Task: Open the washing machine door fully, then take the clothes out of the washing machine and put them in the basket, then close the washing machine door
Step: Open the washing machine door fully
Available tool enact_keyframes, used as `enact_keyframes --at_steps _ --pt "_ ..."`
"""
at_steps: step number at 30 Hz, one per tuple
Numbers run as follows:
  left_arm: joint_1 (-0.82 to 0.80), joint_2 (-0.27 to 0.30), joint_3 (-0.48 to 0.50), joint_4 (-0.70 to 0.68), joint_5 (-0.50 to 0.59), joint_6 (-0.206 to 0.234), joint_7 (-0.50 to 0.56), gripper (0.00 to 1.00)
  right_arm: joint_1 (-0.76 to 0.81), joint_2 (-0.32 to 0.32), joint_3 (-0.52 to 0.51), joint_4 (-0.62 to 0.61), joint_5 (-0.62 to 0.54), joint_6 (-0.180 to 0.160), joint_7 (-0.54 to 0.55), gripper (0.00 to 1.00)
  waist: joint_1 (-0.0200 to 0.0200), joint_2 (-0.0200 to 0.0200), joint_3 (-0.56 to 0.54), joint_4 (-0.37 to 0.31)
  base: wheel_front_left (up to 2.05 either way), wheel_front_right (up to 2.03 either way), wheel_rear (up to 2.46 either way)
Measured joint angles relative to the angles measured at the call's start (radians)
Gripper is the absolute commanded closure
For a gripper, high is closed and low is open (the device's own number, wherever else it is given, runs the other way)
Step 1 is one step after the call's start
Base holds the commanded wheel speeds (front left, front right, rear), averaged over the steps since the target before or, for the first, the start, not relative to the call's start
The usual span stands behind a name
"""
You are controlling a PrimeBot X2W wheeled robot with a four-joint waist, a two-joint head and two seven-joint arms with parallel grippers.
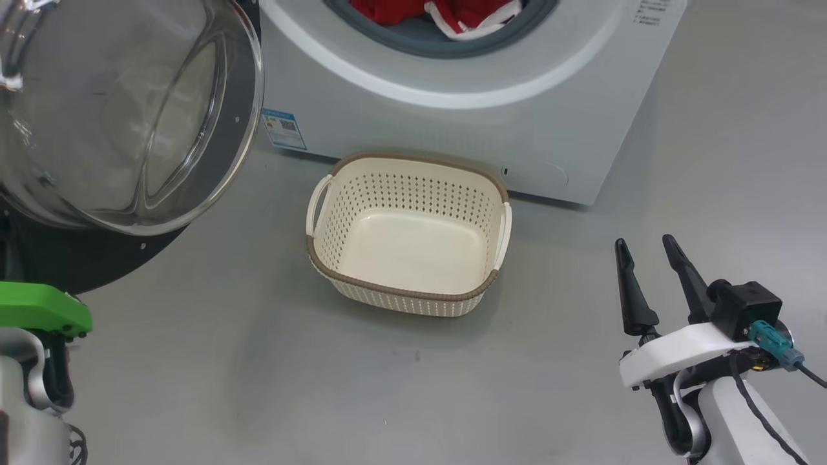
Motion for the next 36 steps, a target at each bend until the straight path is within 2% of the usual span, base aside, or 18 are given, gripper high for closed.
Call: enact_keyframes --at_steps 9,18,29,36 --pt "0.089 -0.024 -0.059 -0.062 0.034 -0.045 -0.017 1.00 0.032 0.031 -0.005 0.007 0.009 0.000 -0.009 0.00 0.0000 0.0000 -0.092 -0.059 0.00 0.00 0.00" --pt "0.182 -0.053 -0.094 -0.150 0.047 -0.078 -0.034 1.00 0.066 0.032 -0.010 0.005 0.011 0.000 -0.009 0.00 0.0000 0.0000 -0.165 -0.138 0.00 0.00 0.00" --pt "0.290 -0.096 -0.120 -0.234 0.047 -0.079 -0.035 1.00 0.095 0.032 -0.010 -0.026 0.011 0.001 -0.009 0.00 -0.0001 0.0000 -0.211 -0.240 0.00 0.00 0.00" --pt "0.331 -0.129 -0.146 -0.270 0.050 -0.079 -0.042 1.00 0.112 0.028 -0.022 -0.042 0.010 0.001 -0.010 0.00 0.0000 0.0000 -0.217 -0.271 0.00 0.00 0.00"
